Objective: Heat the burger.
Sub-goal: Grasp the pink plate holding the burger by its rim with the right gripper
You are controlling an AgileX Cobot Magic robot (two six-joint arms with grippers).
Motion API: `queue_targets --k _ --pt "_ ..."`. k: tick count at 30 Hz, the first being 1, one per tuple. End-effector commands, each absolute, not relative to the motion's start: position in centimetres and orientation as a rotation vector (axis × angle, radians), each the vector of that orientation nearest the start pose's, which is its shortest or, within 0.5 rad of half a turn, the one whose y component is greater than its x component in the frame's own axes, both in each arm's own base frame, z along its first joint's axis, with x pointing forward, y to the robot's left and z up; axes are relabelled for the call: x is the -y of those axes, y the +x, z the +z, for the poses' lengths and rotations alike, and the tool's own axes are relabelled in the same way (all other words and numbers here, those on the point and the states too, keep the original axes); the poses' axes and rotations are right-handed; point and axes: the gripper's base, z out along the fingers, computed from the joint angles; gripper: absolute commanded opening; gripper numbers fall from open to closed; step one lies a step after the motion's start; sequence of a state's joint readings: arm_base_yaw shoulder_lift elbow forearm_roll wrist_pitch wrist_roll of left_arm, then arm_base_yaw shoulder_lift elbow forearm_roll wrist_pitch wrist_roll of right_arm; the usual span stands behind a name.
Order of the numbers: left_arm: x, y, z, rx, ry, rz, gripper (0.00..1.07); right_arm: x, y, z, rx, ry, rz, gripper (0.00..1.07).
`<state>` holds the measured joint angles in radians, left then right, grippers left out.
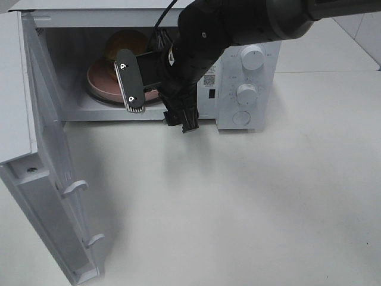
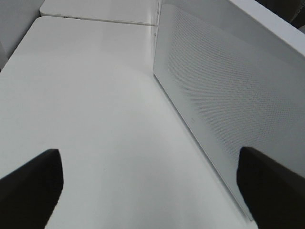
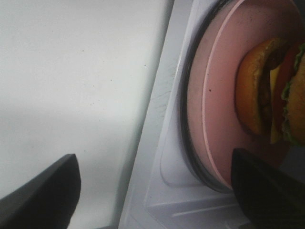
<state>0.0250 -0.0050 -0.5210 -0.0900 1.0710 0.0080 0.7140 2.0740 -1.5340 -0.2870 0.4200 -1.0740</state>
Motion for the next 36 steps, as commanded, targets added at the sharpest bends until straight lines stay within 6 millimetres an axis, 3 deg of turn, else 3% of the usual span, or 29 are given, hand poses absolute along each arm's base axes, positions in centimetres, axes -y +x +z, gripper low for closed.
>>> queue_targets --k 1,24,36 --pt "0.8 -1.1 28.1 -2.013 -0.022 -0.096 0.91 -30.0 36.2 18.9 -1.336 -2.088 -0.417 0.81" --pt "0.8 -1.1 28.1 -2.013 -0.022 -0.096 0.91 -32.9 39.8 16.9 -1.395 -2.036 -0.423 0.78" --pt "0.8 -1.1 28.1 -2.013 -0.022 -0.095 0.91 -33.6 41.6 14.7 -1.422 -2.01 -0.408 0.78"
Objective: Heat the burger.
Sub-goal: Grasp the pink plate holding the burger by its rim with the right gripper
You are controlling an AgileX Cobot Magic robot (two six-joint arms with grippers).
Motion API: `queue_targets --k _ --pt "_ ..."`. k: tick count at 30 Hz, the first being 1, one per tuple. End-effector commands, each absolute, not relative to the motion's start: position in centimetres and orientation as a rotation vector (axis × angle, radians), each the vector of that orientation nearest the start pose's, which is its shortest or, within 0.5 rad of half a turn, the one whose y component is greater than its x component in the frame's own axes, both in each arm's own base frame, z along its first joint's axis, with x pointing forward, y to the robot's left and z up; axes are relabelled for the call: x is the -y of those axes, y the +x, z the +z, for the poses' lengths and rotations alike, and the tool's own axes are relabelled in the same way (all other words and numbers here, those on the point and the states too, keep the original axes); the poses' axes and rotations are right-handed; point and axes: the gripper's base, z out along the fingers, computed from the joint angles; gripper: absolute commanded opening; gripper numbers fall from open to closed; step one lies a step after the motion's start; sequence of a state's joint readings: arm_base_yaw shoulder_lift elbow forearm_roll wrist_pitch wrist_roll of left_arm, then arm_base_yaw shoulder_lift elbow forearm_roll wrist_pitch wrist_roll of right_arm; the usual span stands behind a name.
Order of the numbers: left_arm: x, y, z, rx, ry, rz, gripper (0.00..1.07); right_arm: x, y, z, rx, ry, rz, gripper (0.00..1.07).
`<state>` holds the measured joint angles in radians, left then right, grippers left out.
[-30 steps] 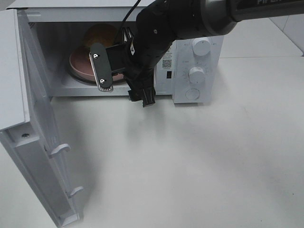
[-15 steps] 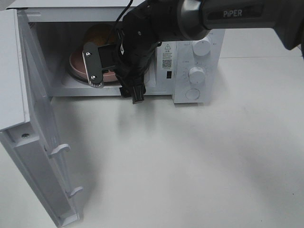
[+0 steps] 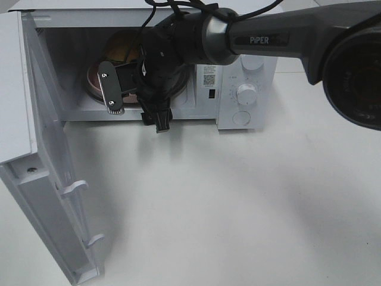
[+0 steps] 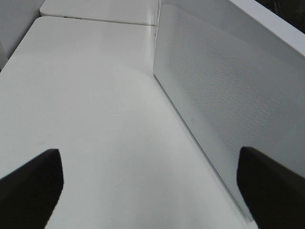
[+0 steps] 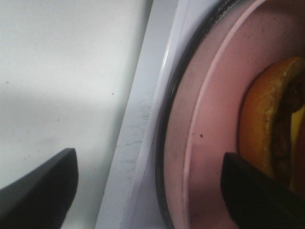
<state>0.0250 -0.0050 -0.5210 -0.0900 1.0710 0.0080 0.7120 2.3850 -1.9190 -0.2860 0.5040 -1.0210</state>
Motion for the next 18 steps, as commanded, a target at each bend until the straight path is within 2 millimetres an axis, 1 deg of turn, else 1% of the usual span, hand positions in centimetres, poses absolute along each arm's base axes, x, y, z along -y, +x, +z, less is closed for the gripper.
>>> queue_targets --k 1,6,8,12,17,18 --pt "0.8 -1.1 28.1 -2.013 -0.022 -0.095 0.91 -33.6 41.6 14.7 -1.422 -2.01 -0.408 0.78" --pt "0.8 -1.1 28.1 -2.013 -0.022 -0.093 0.91 -33.7 41.9 14.0 -1.426 -2.011 -0.408 0.78" --pt "0.8 -1.1 28.1 -2.013 -0.022 -0.093 0.91 -33.4 42.4 13.6 -1.43 -1.998 -0.411 0.78" --pt "0.8 -1.1 28.1 -2.013 -0.022 -0.092 0.91 -33.5 42.5 13.6 -1.424 -1.992 -0.412 0.78" --pt "0.8 -1.1 28.1 -2.013 -0.022 -0.091 0.91 -33.8 42.8 12.7 -1.433 -1.986 -0.403 0.77" --pt "0.8 -1.1 28.1 -2.013 -0.022 -0.091 0.91 -33.9 42.9 12.3 -1.446 -1.979 -0.388 0.77"
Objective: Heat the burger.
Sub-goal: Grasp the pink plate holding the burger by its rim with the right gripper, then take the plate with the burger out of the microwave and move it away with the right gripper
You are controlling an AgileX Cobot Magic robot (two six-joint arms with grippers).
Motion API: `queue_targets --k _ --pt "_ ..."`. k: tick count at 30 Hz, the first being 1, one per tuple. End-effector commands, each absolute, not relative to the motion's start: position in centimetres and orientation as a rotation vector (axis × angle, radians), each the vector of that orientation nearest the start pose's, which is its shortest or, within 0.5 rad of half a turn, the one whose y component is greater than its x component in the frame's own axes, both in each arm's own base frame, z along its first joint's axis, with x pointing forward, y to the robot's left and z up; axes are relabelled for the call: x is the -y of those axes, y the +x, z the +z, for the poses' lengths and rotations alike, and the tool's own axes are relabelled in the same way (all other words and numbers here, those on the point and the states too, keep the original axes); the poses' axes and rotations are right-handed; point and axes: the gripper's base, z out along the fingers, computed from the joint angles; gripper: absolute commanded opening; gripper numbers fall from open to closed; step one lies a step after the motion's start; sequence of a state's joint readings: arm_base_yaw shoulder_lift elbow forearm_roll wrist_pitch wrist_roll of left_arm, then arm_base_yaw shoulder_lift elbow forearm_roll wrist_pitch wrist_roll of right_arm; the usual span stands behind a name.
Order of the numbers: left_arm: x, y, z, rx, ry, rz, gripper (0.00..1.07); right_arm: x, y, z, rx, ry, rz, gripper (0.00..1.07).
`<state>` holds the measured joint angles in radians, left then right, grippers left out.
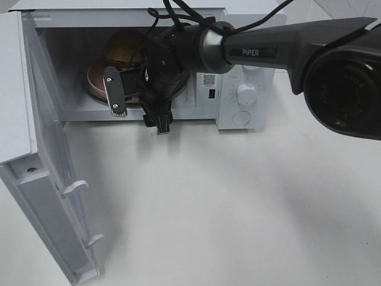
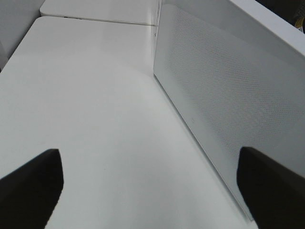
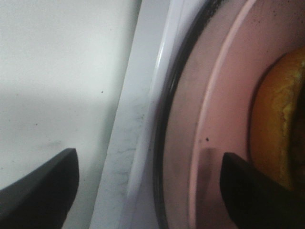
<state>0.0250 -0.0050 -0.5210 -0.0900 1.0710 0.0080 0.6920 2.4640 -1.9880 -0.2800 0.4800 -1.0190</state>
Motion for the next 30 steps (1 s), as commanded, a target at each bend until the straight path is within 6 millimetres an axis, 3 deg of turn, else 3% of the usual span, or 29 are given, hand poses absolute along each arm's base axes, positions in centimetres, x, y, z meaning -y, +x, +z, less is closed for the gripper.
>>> queue_targets --k 1,6,8,11,13,16,18,30 --pt "0.8 -1.1 28.1 -2.013 -0.022 -0.091 0.91 -33.9 42.9 12.3 -1.446 -1.979 -0.388 0.77" --pt "0.8 -1.1 28.1 -2.013 -0.022 -0.091 0.91 -34.0 43.0 12.3 -1.456 -1.964 -0.379 0.74" --pt "0.8 -1.1 28.1 -2.013 -0.022 -0.091 0.91 -34.0 43.0 12.3 -1.459 -1.967 -0.379 0.59" --pt "0.8 -1.1 28.1 -2.013 -0.022 -0.091 0.91 -34.0 42.9 12.3 -1.463 -1.969 -0.38 0.54" --pt "0.8 -1.1 28.1 -2.013 -0.022 -0.091 0.91 -34.0 42.9 12.8 -1.465 -1.961 -0.378 0.28" --pt "0.8 -1.1 28.1 -2.013 -0.022 -0.091 0.91 -34.0 42.9 12.8 -1.474 -1.955 -0.371 0.21" --pt "0.8 -1.1 28.1 -2.013 -0.022 -0.091 0.91 -33.9 42.7 13.0 -1.504 -1.948 -0.351 0.03" --pt "0.8 -1.1 28.1 -2.013 -0.022 -0.091 0.91 -33.5 42.2 13.8 -1.516 -2.017 -0.367 0.0"
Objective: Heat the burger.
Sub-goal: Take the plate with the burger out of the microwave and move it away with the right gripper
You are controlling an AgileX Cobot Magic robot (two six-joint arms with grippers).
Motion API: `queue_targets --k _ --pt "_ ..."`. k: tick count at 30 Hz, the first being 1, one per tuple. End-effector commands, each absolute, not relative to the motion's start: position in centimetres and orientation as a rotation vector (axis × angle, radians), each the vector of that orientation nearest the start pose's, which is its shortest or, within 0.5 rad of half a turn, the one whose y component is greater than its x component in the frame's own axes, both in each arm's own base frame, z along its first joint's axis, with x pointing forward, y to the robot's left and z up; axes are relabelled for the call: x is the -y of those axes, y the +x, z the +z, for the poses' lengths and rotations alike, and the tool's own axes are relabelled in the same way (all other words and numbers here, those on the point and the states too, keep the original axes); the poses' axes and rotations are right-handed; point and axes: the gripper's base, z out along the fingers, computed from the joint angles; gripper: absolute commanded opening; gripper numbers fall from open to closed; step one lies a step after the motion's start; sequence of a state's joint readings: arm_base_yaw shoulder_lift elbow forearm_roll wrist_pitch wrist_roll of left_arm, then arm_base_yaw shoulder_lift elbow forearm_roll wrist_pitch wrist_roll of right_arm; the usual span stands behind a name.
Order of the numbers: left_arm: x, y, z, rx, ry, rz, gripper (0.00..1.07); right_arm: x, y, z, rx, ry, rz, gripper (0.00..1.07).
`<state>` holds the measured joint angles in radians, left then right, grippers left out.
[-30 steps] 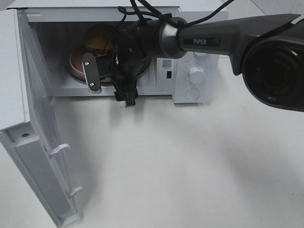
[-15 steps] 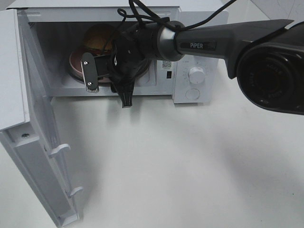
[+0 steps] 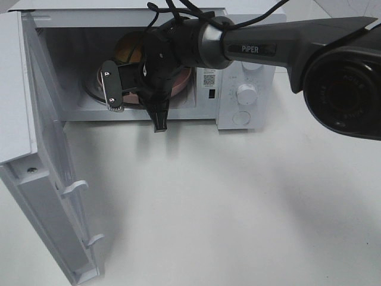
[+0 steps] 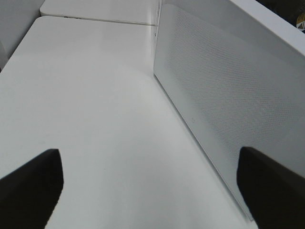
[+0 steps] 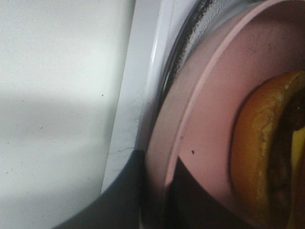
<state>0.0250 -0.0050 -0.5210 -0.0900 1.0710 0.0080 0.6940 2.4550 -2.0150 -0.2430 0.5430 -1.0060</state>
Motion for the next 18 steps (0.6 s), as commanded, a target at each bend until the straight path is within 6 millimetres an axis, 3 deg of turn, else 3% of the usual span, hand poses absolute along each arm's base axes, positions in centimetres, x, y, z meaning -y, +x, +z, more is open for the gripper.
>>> queue_targets --k 1,7,18 --pt "0.8 -1.1 28.1 -2.013 -0.022 -0.091 0.91 -33.7 42.1 14.0 -1.507 -2.019 -0.366 0.0" --pt "0.8 -1.1 28.1 -2.013 -0.022 -0.091 0.91 -33.5 41.2 15.6 -1.455 -2.046 -0.381 0.0" --pt "0.8 -1.1 28.1 -2.013 -0.022 -0.093 0.91 -33.1 39.7 16.6 -1.376 -2.024 -0.386 0.0"
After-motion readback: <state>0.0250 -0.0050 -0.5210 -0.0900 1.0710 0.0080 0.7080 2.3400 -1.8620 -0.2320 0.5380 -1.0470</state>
